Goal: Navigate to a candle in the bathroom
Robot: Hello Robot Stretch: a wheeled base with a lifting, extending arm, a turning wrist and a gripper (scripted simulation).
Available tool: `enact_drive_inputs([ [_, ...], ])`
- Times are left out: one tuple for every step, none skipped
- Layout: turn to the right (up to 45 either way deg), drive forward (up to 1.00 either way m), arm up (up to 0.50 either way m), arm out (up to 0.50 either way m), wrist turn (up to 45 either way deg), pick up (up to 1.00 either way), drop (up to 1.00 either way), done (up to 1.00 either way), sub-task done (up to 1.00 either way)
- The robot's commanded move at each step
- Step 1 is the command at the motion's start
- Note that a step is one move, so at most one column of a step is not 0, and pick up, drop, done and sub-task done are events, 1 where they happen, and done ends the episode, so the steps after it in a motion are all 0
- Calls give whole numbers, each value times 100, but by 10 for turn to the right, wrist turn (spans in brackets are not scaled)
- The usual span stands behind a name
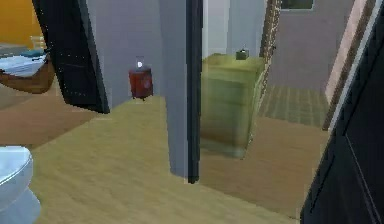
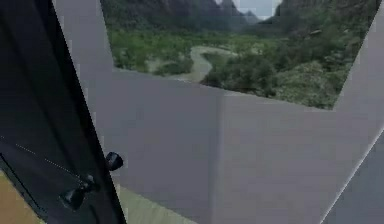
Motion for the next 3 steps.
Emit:
enact_drive_inputs([
  [-450,0,0,0,0,0,0,0,0],
  [-180,0,0,0,0,0,0,0,0],
  [0,15,0,0,0,0,0,0,0],
])
